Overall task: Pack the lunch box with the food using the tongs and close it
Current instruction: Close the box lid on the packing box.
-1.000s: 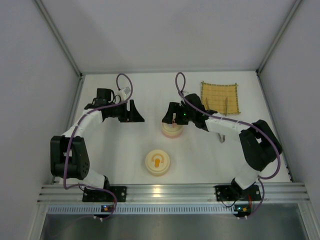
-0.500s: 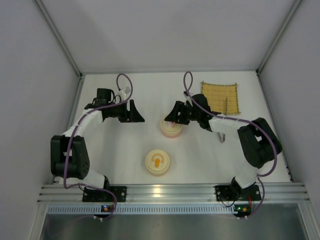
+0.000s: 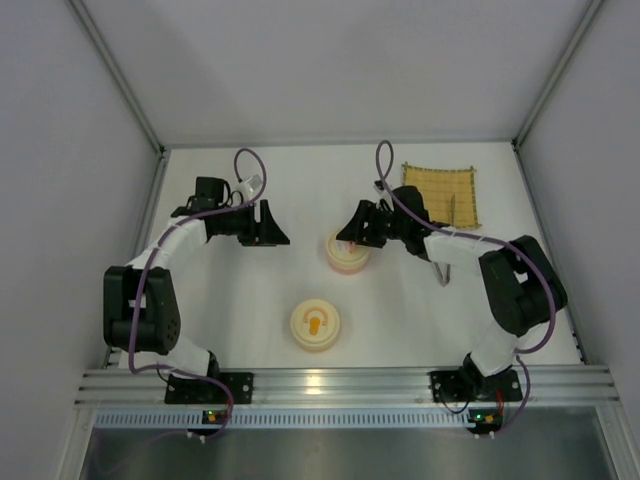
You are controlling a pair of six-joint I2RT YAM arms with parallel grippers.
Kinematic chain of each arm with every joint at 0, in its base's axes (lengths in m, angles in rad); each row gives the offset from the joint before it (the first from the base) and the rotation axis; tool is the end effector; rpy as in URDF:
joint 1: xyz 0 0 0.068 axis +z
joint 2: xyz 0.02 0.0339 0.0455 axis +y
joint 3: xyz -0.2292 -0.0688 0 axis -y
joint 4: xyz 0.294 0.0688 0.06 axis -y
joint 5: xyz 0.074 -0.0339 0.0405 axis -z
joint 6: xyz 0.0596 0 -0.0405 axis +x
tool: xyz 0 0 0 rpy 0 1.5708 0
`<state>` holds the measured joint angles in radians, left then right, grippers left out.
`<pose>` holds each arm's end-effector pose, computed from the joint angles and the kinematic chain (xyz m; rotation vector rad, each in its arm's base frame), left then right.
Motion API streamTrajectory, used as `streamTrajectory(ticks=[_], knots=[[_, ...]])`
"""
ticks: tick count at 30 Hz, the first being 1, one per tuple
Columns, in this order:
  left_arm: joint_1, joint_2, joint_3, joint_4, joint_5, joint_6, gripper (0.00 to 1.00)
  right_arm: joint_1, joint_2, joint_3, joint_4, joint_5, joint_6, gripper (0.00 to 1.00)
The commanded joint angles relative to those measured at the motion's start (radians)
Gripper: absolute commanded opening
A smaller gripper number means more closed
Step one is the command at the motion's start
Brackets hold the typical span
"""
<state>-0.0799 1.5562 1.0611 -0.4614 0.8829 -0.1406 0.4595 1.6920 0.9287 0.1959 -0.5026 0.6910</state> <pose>0.3635 -0.0753 0.1644 0.2837 2.3846 -1.1983 0.3530 0.2067 0.1133 -0.0557 2.3079 1.1746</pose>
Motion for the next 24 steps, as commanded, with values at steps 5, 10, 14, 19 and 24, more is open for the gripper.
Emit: streamTrajectory(ticks=[5,10,14,19,24], knots=[[0.003,0.007,0.040,0.046,0.031,-0.014,0.69,-0.045,-0.065,0.002,-0.039,0.018,-0.054,0.59],[0.003,0.021,0.051,0.044,0.039,-0.034,0.69,-0.091,-0.049,-0.027,0.033,-0.044,-0.004,0.53],[0.003,0.024,0.057,0.049,0.033,-0.034,0.69,-0.101,-0.066,-0.042,0.033,-0.034,-0.008,0.53],[0.003,0.028,0.068,0.050,-0.005,-0.030,0.66,-0.110,-0.113,-0.036,-0.015,0.013,-0.059,0.42],[0.003,0.033,0.066,0.047,-0.010,-0.025,0.65,-0.110,-0.126,0.013,-0.125,0.041,-0.146,0.33]])
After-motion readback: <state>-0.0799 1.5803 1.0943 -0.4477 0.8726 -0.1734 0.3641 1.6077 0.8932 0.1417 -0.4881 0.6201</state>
